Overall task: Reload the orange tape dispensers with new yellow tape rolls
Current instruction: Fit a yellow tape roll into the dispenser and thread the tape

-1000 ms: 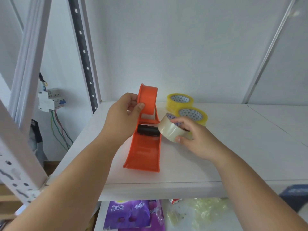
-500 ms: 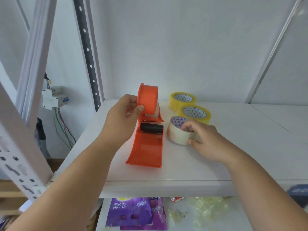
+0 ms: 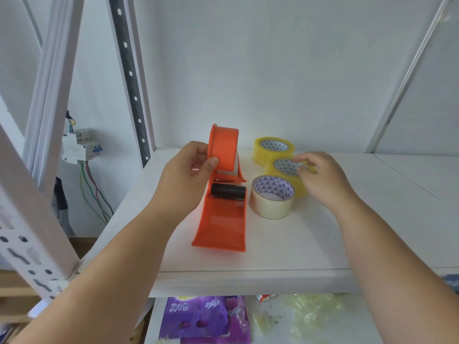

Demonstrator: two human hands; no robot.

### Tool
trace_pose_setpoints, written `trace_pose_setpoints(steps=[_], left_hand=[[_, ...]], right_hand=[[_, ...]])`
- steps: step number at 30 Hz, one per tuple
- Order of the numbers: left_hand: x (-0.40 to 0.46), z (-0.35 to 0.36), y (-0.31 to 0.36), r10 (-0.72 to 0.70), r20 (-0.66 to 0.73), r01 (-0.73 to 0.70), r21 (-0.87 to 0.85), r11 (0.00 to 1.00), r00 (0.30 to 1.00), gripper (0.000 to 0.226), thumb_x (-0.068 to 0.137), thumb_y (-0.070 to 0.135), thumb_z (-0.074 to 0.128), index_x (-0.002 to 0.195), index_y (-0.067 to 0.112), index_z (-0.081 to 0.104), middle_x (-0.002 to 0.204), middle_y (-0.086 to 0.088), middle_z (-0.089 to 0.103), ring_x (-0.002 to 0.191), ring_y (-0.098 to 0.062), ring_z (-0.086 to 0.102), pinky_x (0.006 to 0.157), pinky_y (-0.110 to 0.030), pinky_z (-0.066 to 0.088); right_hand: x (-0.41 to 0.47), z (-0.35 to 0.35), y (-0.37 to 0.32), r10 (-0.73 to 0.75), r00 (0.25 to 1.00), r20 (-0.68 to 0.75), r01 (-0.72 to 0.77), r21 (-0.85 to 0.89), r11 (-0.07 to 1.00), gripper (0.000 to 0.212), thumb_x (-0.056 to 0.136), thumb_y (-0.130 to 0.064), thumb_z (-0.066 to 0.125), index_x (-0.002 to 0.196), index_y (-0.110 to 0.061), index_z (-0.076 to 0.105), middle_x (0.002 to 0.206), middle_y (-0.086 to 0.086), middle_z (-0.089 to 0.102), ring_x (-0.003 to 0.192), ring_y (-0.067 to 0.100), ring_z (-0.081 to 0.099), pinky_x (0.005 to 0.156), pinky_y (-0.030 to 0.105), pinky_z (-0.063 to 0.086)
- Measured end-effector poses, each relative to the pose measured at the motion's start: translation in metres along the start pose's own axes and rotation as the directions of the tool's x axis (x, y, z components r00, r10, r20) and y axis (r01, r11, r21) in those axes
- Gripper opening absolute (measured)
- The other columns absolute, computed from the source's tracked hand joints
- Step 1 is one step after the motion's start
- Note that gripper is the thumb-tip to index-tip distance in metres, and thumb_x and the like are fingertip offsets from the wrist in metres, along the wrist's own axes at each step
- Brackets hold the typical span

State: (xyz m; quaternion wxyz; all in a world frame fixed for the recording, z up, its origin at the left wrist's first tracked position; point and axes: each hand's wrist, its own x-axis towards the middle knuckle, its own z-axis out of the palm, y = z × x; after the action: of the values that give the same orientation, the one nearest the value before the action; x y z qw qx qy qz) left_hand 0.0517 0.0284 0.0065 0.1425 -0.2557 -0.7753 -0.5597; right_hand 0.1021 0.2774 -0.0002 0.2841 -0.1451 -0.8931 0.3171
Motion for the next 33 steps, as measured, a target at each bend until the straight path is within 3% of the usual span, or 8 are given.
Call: trace_pose_setpoints(steps=[3, 5, 9, 13, 18, 24, 27, 33], left_hand=[[0.000, 0.000, 0.000, 0.006, 0.005, -0.006, -0.010, 1.000, 1.000, 0.008, 0.095, 0.019, 0.055, 0.093, 0.028, 0.054, 0.086, 0.021, 0.062, 0.075, 0.018, 0.056, 0.065, 0.002, 0.039], [0.000, 0.001, 0.001, 0.007, 0.009, -0.006, -0.016, 1.000, 1.000, 0.012, 0.095, 0.020, 0.055, 0.090, 0.030, 0.053, 0.087, 0.020, 0.063, 0.075, 0.016, 0.057, 0.066, 0.001, 0.040], [0.000, 0.000, 0.002, 0.006, 0.013, -0.006, -0.014, 1.000, 1.000, 0.018, 0.095, 0.021, 0.055, 0.086, 0.036, 0.051, 0.086, 0.020, 0.063, 0.076, 0.016, 0.057, 0.066, 0.001, 0.040], [0.002, -0.002, -0.001, 0.002, 0.025, -0.002, 0.008, 1.000, 1.000, 0.014, 0.095, 0.024, 0.055, 0.088, 0.036, 0.051, 0.087, 0.021, 0.063, 0.077, 0.016, 0.056, 0.067, 0.002, 0.040], [0.004, -0.001, -0.001, 0.000, 0.033, 0.000, 0.019, 1.000, 0.999, 0.014, 0.095, 0.024, 0.055, 0.089, 0.037, 0.052, 0.086, 0.022, 0.062, 0.077, 0.018, 0.055, 0.067, 0.003, 0.040], [0.005, -0.001, -0.002, -0.003, 0.039, 0.002, 0.015, 1.000, 0.999, 0.009, 0.096, 0.024, 0.054, 0.101, 0.031, 0.052, 0.088, 0.023, 0.061, 0.077, 0.021, 0.054, 0.065, 0.005, 0.038], [0.004, -0.001, -0.001, 0.002, 0.040, -0.003, 0.019, 1.000, 0.999, 0.012, 0.096, 0.024, 0.053, 0.100, 0.034, 0.050, 0.087, 0.024, 0.060, 0.076, 0.023, 0.053, 0.065, 0.005, 0.037], [0.002, 0.000, -0.002, 0.009, 0.022, -0.009, 0.003, 1.000, 1.000, 0.013, 0.095, 0.019, 0.054, 0.104, 0.029, 0.055, 0.089, 0.019, 0.064, 0.086, 0.006, 0.060, 0.069, 0.001, 0.041]], right_hand=[[0.015, 0.004, 0.011, 0.400, 0.916, -0.025, -0.401, -0.027, 0.916, 0.050, 0.088, -0.038, 0.056, 0.132, -0.016, 0.048, 0.136, 0.013, 0.047, 0.120, 0.031, 0.052, 0.088, 0.032, 0.040], [0.020, 0.008, 0.013, 0.573, 0.818, 0.042, -0.572, -0.045, 0.819, 0.068, 0.084, -0.050, 0.057, 0.135, -0.007, 0.040, 0.130, 0.016, 0.052, 0.113, 0.035, 0.057, 0.088, 0.034, 0.047], [0.029, 0.008, 0.010, 0.623, 0.775, 0.111, -0.627, 0.002, 0.779, 0.034, 0.085, -0.031, 0.058, 0.106, -0.005, 0.057, 0.078, 0.005, 0.055, 0.064, 0.026, 0.062, 0.077, 0.038, 0.058], [0.031, 0.003, 0.005, 0.564, 0.825, 0.041, -0.563, -0.034, 0.826, 0.014, 0.084, -0.018, 0.050, 0.075, -0.007, 0.055, 0.067, 0.008, 0.057, 0.056, 0.027, 0.063, 0.058, 0.029, 0.051], [0.036, 0.000, -0.001, 0.433, 0.900, -0.053, -0.428, 0.086, 0.900, 0.022, 0.085, -0.020, 0.046, 0.081, -0.006, 0.062, 0.062, 0.005, 0.063, 0.035, 0.010, 0.061, 0.052, 0.024, 0.044], [0.039, -0.004, -0.019, 0.191, 0.974, -0.122, -0.171, 0.156, 0.973, 0.022, 0.087, -0.024, 0.053, 0.087, -0.005, 0.063, 0.083, 0.009, 0.066, 0.072, 0.027, 0.066, 0.063, 0.030, 0.054], [0.034, -0.005, -0.032, 0.055, 0.989, -0.140, -0.035, 0.145, 0.989, 0.015, 0.092, -0.025, 0.054, 0.098, -0.015, 0.063, 0.088, -0.001, 0.060, 0.083, 0.020, 0.056, 0.063, 0.025, 0.041], [0.025, -0.003, -0.050, -0.150, 0.981, -0.125, 0.171, 0.176, 0.969, 0.025, 0.092, -0.021, 0.056, 0.116, -0.024, 0.063, 0.105, -0.011, 0.063, 0.089, 0.012, 0.054, 0.076, 0.016, 0.041]])
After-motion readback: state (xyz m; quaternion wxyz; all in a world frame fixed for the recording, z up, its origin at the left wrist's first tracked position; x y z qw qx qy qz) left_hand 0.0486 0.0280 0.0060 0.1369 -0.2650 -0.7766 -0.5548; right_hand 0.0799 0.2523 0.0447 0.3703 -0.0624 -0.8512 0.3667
